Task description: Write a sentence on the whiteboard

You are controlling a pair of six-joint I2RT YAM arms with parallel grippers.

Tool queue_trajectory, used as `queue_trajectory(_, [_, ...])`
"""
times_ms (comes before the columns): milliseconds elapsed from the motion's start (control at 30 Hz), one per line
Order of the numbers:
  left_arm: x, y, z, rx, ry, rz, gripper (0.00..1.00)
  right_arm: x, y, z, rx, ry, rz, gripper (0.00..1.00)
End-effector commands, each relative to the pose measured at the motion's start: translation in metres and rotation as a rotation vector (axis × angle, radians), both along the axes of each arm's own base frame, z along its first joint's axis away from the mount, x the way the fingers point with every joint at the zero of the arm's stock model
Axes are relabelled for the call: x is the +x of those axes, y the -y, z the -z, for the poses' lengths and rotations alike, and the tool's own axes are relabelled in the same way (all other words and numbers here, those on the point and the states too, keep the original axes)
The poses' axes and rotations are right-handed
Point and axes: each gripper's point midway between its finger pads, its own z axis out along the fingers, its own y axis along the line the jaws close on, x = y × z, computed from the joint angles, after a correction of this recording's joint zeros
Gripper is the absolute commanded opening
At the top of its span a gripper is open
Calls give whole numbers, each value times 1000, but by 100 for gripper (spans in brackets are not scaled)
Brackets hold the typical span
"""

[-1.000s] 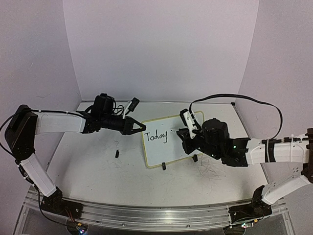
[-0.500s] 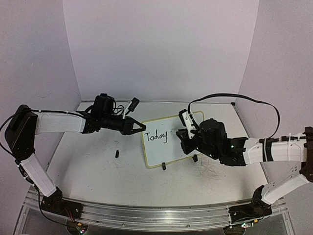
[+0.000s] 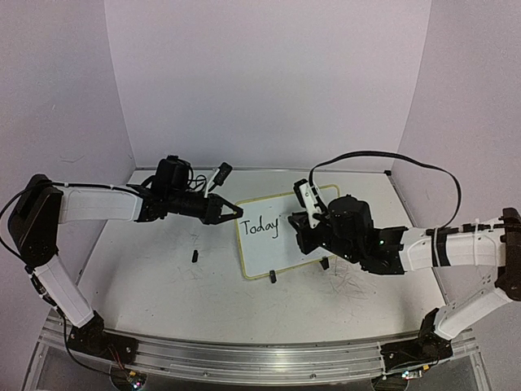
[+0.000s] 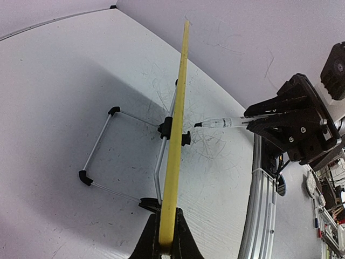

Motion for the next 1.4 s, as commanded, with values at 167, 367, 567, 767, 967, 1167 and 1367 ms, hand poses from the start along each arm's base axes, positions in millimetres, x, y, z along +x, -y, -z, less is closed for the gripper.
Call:
queue_trajectory(167, [14, -5, -24, -15, 110, -50, 0, 13, -10, -28, 75, 58, 30, 0])
queue_trajectory(367, [13, -5, -26, -19, 113, -48, 0, 17, -12, -25, 65, 55, 44, 0])
queue_trajectory(567, [12, -5, -28, -22, 116, -46, 0, 21, -9, -16, 42, 52, 71, 0])
queue_trajectory(767, [12, -5, -28, -22, 118, -45, 0, 23, -5, -12, 29, 49, 95, 0])
queue_trajectory(967, [12, -5, -29, -23, 120, -45, 0, 24, -2, -7, 12, 33, 111, 0])
queue_trajectory(1167, [12, -6, -30, -22, 125, -46, 0, -13, -21, -27, 65, 3, -67, 0])
queue_trajectory(1367, [12, -6, -31, -23, 132, -47, 0, -23, -3, -57, 130, 39, -52, 0])
